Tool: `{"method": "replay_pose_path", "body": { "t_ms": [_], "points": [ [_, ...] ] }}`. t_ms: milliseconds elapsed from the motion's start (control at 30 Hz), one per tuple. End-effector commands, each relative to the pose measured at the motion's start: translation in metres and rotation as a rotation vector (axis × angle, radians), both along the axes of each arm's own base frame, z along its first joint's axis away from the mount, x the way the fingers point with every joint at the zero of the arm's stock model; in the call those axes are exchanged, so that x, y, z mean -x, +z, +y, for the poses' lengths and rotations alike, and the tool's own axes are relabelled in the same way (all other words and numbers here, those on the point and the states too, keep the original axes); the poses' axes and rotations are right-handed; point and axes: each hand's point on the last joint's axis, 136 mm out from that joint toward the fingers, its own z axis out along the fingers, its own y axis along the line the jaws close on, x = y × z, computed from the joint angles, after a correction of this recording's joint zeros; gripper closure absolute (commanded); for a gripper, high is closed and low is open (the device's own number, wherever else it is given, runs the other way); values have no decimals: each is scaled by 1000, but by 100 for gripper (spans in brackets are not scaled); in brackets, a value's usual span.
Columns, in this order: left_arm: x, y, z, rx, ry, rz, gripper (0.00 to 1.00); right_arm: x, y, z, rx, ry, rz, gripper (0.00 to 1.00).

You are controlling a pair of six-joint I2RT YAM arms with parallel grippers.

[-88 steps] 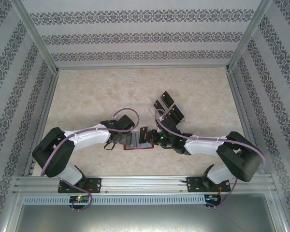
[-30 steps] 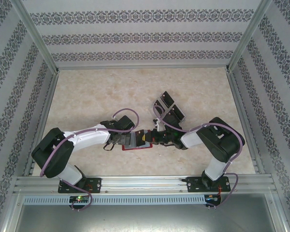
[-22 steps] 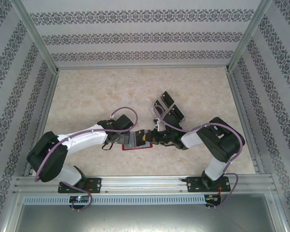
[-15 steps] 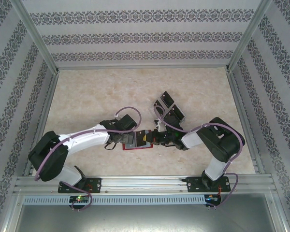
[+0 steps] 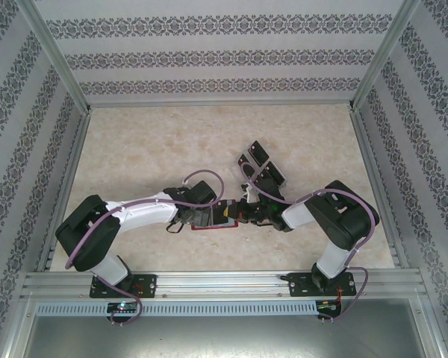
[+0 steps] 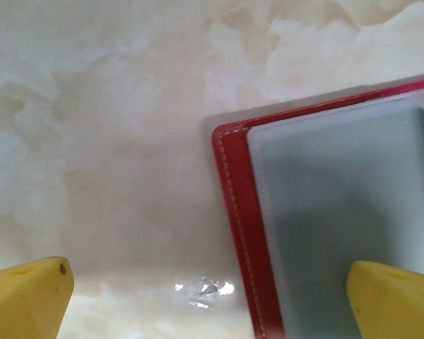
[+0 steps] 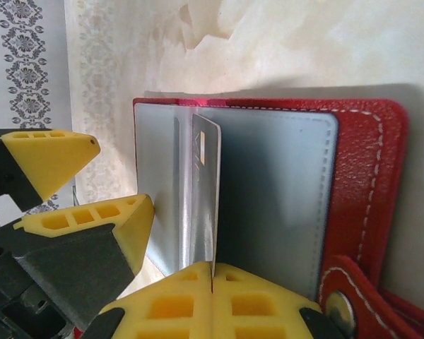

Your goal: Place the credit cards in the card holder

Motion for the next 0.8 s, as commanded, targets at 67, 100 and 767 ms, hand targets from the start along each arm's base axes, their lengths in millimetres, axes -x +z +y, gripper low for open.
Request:
{"method": "replay_pose_path", "body": {
  "t_ms": [67, 100, 767],
  "points": [
    [22, -11, 26, -95, 30, 47, 0, 1, -21, -14, 69, -46, 36, 100],
    [23, -12, 27, -97, 32, 47, 0, 0, -21, -15, 68, -48, 36, 100],
    [27, -22, 30, -96, 41, 64, 0, -10, 27, 1, -47, -25, -28, 100]
  ]
}}
